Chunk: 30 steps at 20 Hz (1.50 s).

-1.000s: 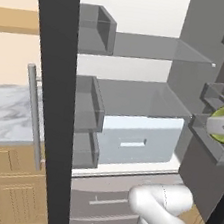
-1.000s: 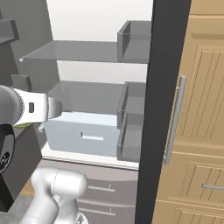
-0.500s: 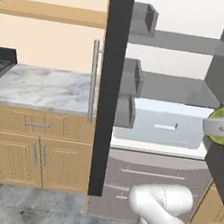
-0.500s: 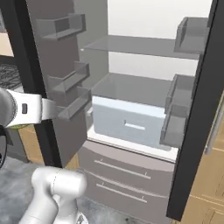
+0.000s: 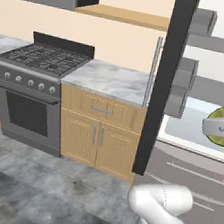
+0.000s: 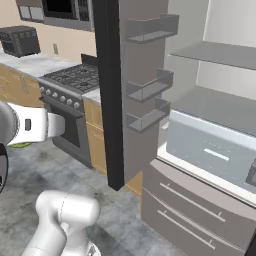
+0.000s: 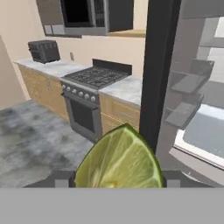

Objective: There is a bowl on the dining counter. Grab a lemon wedge from the fridge and place it in the bowl. Then get the liquor bottle and glass cup from the cabinet and place them next to the bowl.

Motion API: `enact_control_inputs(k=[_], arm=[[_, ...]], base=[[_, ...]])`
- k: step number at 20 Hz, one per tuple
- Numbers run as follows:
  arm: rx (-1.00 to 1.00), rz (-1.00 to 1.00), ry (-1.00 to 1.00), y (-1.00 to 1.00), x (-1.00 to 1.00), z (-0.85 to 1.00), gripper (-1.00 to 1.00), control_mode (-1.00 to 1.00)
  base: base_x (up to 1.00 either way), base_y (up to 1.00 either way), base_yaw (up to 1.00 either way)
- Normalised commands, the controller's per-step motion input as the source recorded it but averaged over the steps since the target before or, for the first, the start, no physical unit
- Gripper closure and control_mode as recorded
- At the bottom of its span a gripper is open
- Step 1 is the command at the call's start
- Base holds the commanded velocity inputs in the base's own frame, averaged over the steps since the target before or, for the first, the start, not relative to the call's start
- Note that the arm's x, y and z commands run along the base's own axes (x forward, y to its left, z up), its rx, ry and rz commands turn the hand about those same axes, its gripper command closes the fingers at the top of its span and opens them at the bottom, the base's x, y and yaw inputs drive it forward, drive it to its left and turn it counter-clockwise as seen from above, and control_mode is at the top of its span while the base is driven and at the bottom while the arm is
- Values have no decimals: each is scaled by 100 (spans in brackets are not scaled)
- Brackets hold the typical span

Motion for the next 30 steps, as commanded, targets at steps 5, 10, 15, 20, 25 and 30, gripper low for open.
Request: enact_control_inputs(k=[5,10,15,20,25,30], arm=[[0,0,0,0,0,0,100,100],[0,0,0,0,0,0,100,100],[0,0,0,0,0,0,100,100],[0,0,0,0,0,0,100,100],[0,0,0,0,0,0,100,100],[0,0,0,0,0,0,100,100]], base=[[-12,72,66],[0,64,66],[21,38,64],[53,-5,57],[80,-42,56],[85,-47,56]])
